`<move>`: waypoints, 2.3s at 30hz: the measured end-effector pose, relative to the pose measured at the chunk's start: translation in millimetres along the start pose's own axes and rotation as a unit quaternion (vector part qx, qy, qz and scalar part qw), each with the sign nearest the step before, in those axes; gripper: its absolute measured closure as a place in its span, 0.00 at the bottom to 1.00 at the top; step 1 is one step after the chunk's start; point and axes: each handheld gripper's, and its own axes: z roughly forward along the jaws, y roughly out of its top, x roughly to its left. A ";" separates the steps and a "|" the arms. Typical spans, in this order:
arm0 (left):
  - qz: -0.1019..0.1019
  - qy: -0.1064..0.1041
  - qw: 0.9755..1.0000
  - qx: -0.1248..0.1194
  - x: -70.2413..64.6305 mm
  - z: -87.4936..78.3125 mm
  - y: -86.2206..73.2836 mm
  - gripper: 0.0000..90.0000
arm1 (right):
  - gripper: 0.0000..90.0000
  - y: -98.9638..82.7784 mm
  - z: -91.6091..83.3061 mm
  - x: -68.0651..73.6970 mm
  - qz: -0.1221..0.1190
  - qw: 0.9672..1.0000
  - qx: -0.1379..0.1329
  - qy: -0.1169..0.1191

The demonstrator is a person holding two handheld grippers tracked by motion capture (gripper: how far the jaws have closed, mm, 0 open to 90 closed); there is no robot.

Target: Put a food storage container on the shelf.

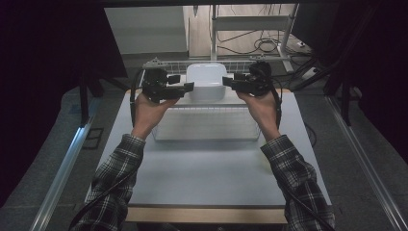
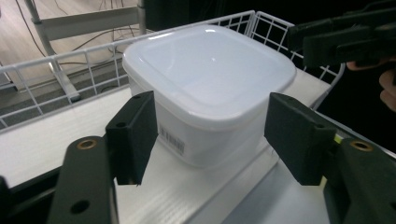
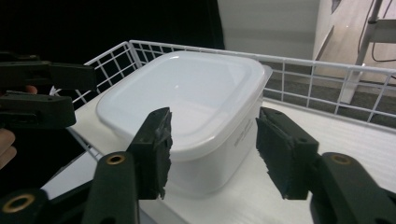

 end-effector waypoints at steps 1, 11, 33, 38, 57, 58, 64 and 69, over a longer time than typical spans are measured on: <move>0.000 -0.006 1.000 -0.001 -0.2 -1.6 -1.6 0.36 | 0.47 -1.2 -2.3 0.4 -0.001 1.000 -0.001 0.002; 0.016 -0.031 0.999 0.012 -10.5 -17.9 -26.5 0.24 | 0.34 -24.0 -16.5 6.5 -0.028 0.999 0.002 0.017; 0.040 -0.038 0.998 0.008 -32.0 -43.3 -103.0 0.10 | 0.16 -86.2 -38.7 23.8 -0.065 0.997 0.006 0.034; 0.036 -0.041 0.998 0.005 -37.2 -45.8 -113.5 0.09 | 0.12 -99.1 -41.4 27.7 -0.075 0.997 0.015 0.034; 0.035 -0.029 0.999 0.025 -47.0 -61.6 -176.2 0.04 | 0.08 -154.6 -58.7 26.8 -0.087 0.995 0.045 0.031; 0.031 -0.027 0.999 0.029 -46.3 -63.6 -183.2 0.06 | 0.08 -162.2 -62.5 26.1 -0.086 0.995 0.043 0.034; 0.028 -0.017 0.999 0.032 -44.9 -64.3 -199.6 0.07 | 0.08 -180.1 -67.1 23.8 -0.083 0.994 0.053 0.047; 0.024 -0.011 0.999 0.036 -46.3 -65.2 -216.8 0.07 | 0.08 -193.9 -68.2 22.2 -0.076 0.994 0.061 0.053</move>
